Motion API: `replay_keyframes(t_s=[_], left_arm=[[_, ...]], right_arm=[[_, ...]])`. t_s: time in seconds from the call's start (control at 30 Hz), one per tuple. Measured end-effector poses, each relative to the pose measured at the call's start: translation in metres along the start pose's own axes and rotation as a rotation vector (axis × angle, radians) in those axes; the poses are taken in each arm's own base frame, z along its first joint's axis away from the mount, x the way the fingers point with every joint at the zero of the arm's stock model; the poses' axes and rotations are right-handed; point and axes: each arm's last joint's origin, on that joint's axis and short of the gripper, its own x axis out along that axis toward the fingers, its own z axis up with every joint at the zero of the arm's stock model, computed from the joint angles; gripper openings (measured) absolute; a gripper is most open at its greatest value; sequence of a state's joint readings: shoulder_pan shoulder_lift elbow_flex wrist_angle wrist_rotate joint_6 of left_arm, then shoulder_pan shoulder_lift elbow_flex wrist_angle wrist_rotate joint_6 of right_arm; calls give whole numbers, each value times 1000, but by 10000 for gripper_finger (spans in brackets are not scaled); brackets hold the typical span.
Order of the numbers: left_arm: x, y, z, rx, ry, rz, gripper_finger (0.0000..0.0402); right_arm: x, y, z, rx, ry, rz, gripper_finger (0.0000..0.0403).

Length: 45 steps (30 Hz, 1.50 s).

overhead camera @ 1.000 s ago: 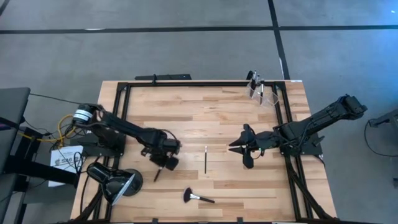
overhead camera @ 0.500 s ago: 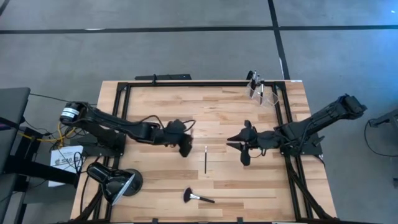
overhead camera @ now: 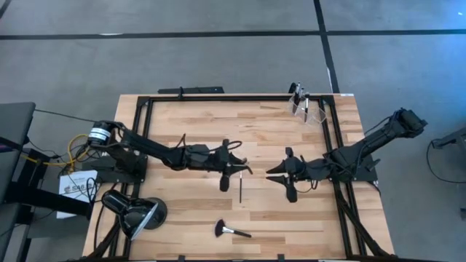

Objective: Put items in baskets/containers
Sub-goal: Put the black powder brush into the transparent organizer

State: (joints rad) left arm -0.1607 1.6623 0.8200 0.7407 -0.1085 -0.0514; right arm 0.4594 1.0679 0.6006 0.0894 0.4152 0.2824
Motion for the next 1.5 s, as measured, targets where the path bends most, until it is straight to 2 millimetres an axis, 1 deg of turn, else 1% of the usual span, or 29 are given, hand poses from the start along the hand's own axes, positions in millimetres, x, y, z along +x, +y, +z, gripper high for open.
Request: replay_keyframes(t_s=[0.1,0.2,0.27,0.4,0.53,0.7,0.9,1.03,1.2,1.5], left_arm=[[5,2,-4,23,-30,-64,48],[9,5,-9,48,-46,-90,46],[9,9,-8,57,-50,-113,45],[9,15,-6,59,-69,-164,48],[9,20,-4,68,-87,-210,46],[9,31,0,76,-120,-229,47],[8,45,1,76,-126,-194,45],[8,47,2,81,-129,-186,46],[8,44,3,97,-144,-195,45],[8,42,4,97,-155,-201,45]], right_arm=[[2,1,2,19,-22,16,79],[10,5,-1,17,-21,31,79],[17,6,-2,9,-36,31,81],[28,-1,-4,-24,-26,-16,91],[32,-12,1,-31,-35,-62,112],[35,-23,3,-47,-34,-103,149],[39,-35,7,-22,-37,-60,193],[40,-43,10,-9,-49,-82,209],[43,-49,12,8,-61,-65,211],[63,-47,4,12,-69,-9,189]])
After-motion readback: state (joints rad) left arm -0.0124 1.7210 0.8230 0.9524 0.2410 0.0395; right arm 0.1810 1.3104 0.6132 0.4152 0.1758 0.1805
